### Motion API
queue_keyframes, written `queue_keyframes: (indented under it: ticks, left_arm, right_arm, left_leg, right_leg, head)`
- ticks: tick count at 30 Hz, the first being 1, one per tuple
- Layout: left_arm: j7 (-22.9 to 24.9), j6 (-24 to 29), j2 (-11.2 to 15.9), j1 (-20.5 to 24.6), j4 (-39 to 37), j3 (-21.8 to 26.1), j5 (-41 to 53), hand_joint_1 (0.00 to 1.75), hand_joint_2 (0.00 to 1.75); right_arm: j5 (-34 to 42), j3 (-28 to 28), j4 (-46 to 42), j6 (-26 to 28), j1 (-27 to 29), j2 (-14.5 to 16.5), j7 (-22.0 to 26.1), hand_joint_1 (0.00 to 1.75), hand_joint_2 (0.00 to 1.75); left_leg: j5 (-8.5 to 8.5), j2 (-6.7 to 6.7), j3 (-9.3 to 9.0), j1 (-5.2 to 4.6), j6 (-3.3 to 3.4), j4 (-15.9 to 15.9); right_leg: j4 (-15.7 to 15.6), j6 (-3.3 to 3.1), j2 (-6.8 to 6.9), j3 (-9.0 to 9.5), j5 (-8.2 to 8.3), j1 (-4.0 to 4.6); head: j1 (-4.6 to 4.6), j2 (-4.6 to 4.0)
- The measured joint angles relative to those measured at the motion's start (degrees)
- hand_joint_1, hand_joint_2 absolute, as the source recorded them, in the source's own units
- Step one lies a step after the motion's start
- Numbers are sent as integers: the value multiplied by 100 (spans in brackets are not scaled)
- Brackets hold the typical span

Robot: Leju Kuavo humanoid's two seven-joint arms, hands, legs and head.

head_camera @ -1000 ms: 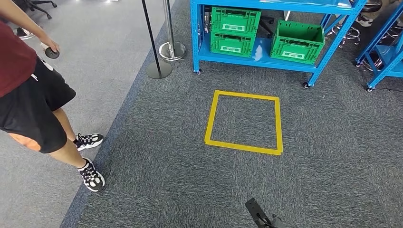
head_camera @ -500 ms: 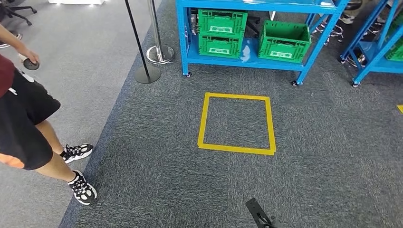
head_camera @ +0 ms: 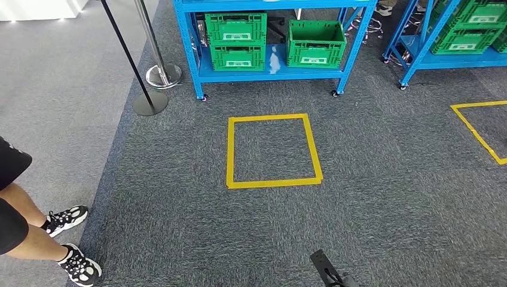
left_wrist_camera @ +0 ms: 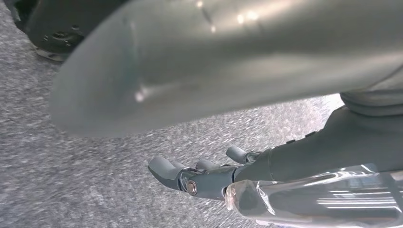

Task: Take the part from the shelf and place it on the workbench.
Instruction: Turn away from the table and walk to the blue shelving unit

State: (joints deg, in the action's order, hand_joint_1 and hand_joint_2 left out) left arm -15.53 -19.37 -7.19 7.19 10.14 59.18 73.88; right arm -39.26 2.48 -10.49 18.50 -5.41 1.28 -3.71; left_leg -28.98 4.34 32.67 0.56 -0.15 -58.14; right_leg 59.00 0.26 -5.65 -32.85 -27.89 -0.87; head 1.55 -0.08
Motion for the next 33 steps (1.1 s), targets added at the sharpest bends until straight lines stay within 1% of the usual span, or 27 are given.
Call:
queue_keyframes:
  ticks: [2, 4, 8, 13, 28, 29, 30, 31, 32, 33]
  left_arm:
    - [1, 0, -4, 1, 0, 0, -3, 0, 0]
    - [1, 0, -4, -1, 0, 1, -7, 0, 0]
    - [4, 11, -5, -2, 0, 0, -4, 0, 0]
    - [7, 68, -1, -2, 0, -2, 17, 0, 0]
    - [22, 68, -3, -3, 0, -4, 28, 0, 0]
    - [34, 66, -3, -2, 0, -6, 34, 0, 0]
    - [45, 59, -1, 0, 0, -6, 38, 0, 0]
    - [50, 45, 0, 2, 0, -5, 39, 0, 0]
    - [52, 32, -1, 4, 0, -5, 38, 0, 0]
    - [52, 19, -2, 3, 0, -4, 35, 0, 0]
  right_arm:
    - [-21, -1, 0, 21, 19, -1, 14, 0, 0]
    - [-25, 1, 0, 23, 31, 3, 22, 0, 0]
    - [-46, 0, 0, 23, 31, 5, 25, 0, 0]
    - [-80, 0, 0, 21, 32, 10, 25, 0, 0]
    - [-175, -1, 0, 25, 29, 12, 91, 0, 0]
    - [-176, -1, 0, 25, 30, 13, 91, 0, 0]
    - [-177, -1, 0, 26, 32, 18, 91, 0, 0]
    - [-177, -1, 0, 29, 33, 22, 91, 0, 0]
    - [-177, -2, 0, 33, 34, 27, 91, 0, 0]
    - [-178, -3, -1, 37, 29, 30, 94, 0, 0]
  left_leg:
    - [13, -36, -5, -2, -6, 27]
    - [22, -44, -7, -3, -1, 31]
    - [22, -40, -7, -8, 42, 28]
    - [15, -40, -8, -17, 56, 22]
    - [15, -40, -16, 0, 55, 32]
    - [10, -41, -15, -7, 63, 20]
    - [8, -46, -21, -15, 88, 26]
    - [23, -62, -56, -17, 128, 69]
    - [49, -89, -113, -13, 173, 136]
    - [81, -127, -176, -3, 215, 221]
  right_leg:
    - [-16, -16, -37, -3, 6, -5]
    - [-50, -46, -37, 17, 15, -8]
    - [-115, 7, -34, 52, 41, -9]
    - [-135, 93, -34, 58, 46, -20]
    - [-132, 97, -34, 57, 44, 3]
    - [-149, 107, -37, 58, 50, -5]
    - [-175, 130, -47, 64, 59, -14]
    - [-204, 156, -51, 71, 68, -19]
    - [-210, 182, 13, 76, 67, -20]
    - [-121, 200, 125, 41, 5, -12]
  head:
    - [-3, 1]
    - [-5, 0]
    - [-7, 0]
    - [-4, 0]
    - [-4, -1]
    - [-4, -1]
    - [-3, 0]
    - [1, -1]
    - [-4, -1]
    - [-12, -1]
